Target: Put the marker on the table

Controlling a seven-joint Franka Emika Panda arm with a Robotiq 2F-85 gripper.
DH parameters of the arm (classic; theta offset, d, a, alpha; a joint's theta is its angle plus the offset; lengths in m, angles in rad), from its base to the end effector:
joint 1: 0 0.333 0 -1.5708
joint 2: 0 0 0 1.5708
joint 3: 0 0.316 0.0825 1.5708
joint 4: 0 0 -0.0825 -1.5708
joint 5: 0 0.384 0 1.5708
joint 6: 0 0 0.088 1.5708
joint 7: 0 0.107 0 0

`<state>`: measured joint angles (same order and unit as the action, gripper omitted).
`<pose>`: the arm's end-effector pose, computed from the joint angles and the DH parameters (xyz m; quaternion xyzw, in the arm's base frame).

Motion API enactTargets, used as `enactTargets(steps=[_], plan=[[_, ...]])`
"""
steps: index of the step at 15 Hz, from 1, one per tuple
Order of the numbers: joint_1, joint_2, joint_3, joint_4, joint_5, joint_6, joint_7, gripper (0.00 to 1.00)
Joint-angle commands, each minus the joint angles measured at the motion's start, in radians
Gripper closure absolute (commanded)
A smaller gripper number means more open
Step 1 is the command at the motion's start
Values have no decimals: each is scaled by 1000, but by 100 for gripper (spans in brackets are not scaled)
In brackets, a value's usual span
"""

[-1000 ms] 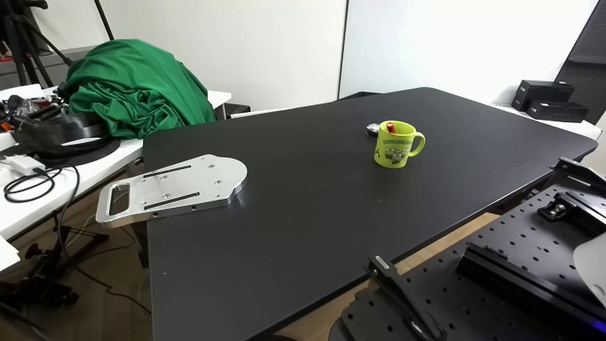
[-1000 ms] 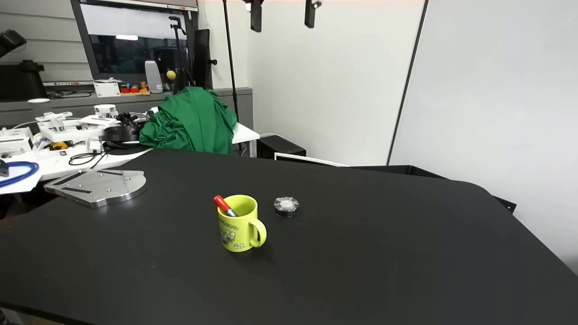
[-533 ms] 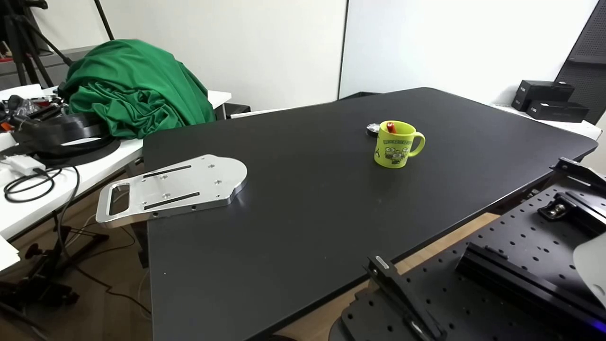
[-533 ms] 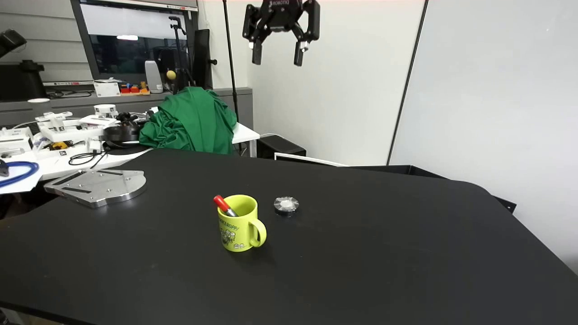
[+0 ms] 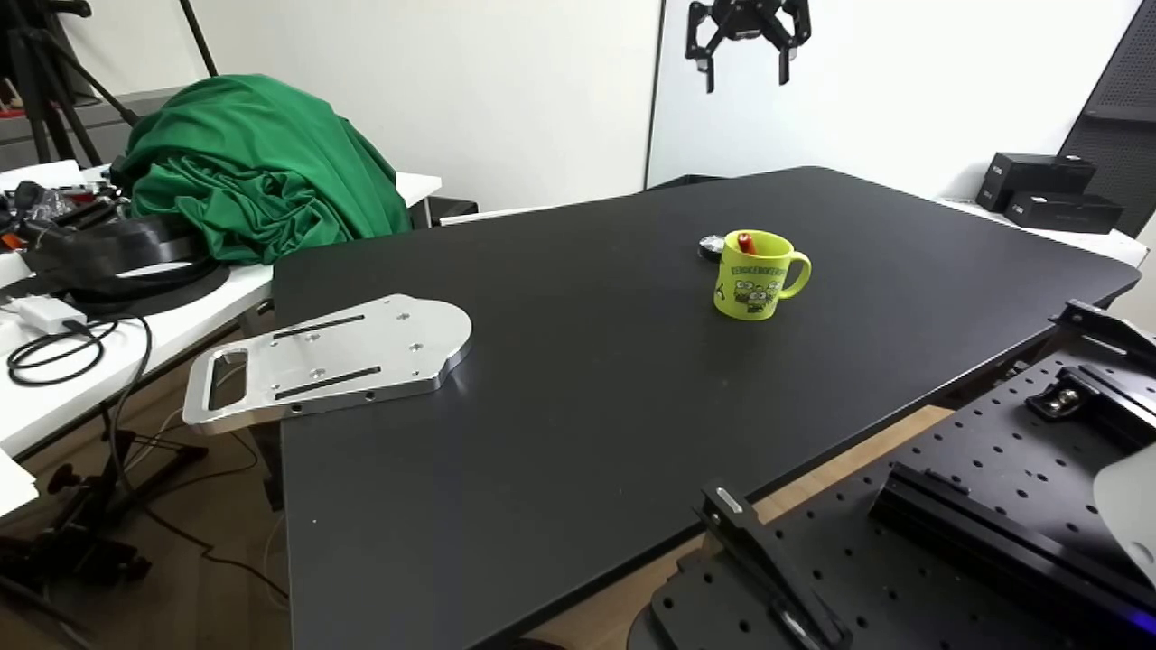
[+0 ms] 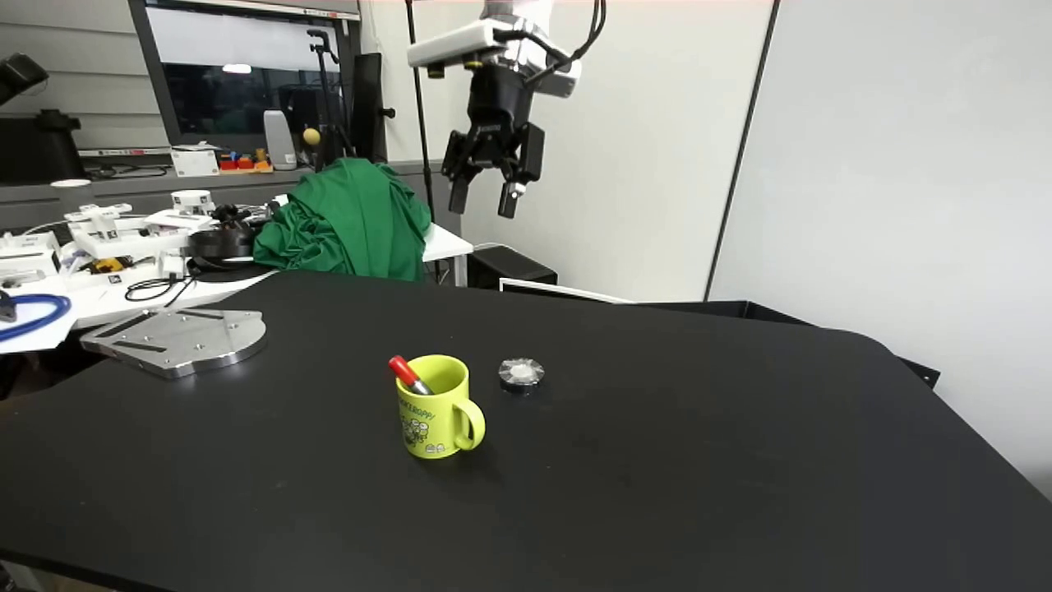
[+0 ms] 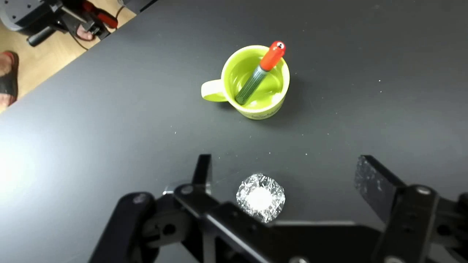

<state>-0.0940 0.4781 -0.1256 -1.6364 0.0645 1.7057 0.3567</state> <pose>0.6161 -0.1233 0.3163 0.9364 -0.2876 -0.2005 0.0130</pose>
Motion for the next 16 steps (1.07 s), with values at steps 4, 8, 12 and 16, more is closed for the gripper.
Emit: enactTargets(steps=[4, 8, 12, 16], plan=[[29, 129, -1, 84, 142, -177, 238, 0], [16, 147, -7, 52, 232, -248, 275, 0], [12, 158, -10, 44, 250, -253, 212, 0], [-3, 166, -11, 44, 270, -260, 180, 0]])
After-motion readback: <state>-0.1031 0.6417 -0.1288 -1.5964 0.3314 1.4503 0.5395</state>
